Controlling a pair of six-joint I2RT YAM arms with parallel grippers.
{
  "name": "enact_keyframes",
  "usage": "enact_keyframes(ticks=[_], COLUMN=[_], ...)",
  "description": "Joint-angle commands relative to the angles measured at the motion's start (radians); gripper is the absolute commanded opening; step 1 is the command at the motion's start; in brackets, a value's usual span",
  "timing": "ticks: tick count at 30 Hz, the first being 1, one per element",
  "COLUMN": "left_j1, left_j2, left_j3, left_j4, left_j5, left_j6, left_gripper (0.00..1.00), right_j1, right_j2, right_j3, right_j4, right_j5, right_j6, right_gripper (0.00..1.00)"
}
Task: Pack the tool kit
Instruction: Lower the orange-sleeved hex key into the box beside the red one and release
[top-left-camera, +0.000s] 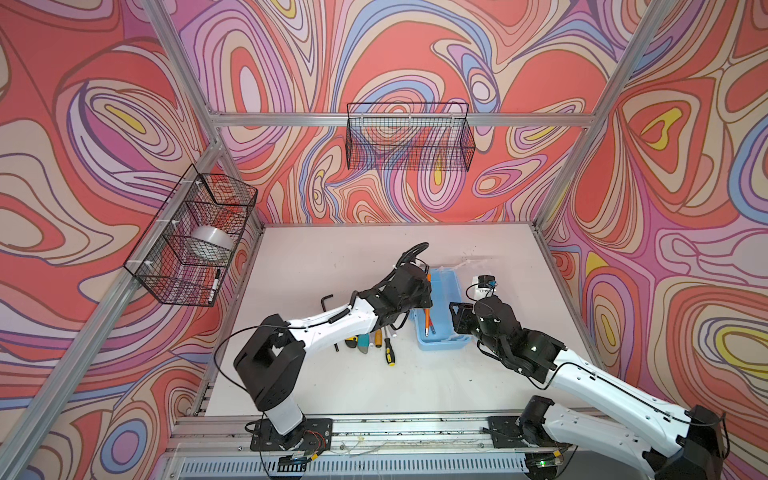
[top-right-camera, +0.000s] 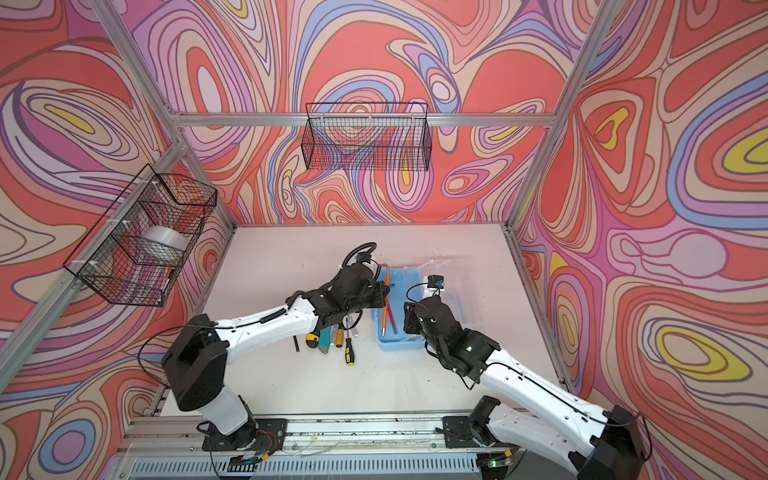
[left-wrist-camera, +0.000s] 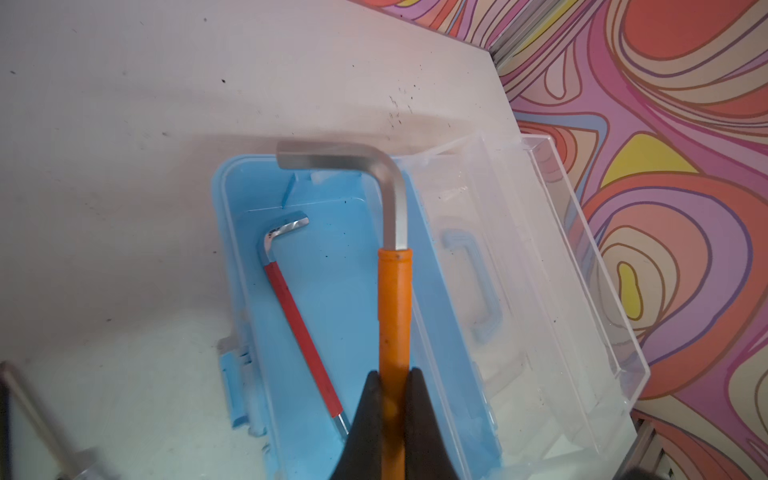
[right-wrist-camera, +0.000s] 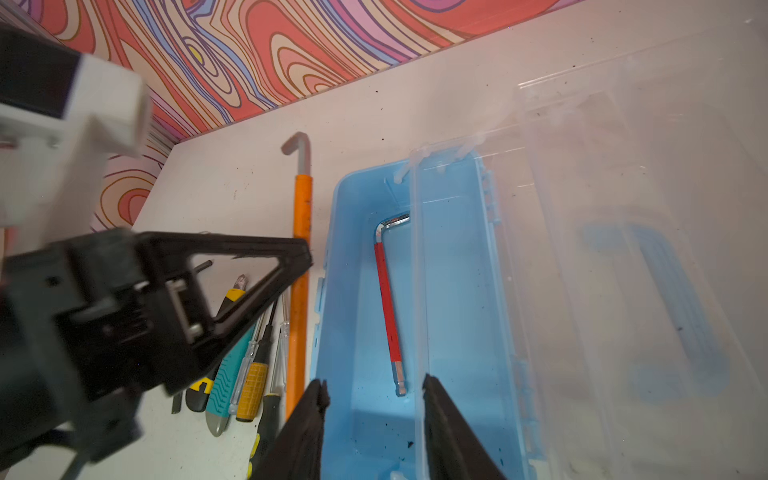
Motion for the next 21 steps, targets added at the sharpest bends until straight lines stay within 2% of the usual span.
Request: enact_keyframes(ticks=[1, 9, 21], left_j1=[-0.002, -0.009, -0.009], left_j2=[0.068, 0.177, 0.282], left_j3=[0.065, 0.143, 0.189], left_j4=[0.076, 0.005, -0.039], left_j5=[0.008, -0.036, -0.024], left_j6=[-0.069, -0.126, -0.147], left_gripper=[0.0, 0.0, 0.0], right_j1=[-0.002, -0.002, -0.003], right_j2=[-0.047, -0.106, -0.06], right_j3=[-0.028, -0.085, -0.096], right_j4=[-0.073, -0.084, -0.053], right_j5=[0.025, 0.028, 0.018], right_j6=[0.028, 0.047, 0.038], right_gripper=[0.41, 0.41, 0.4])
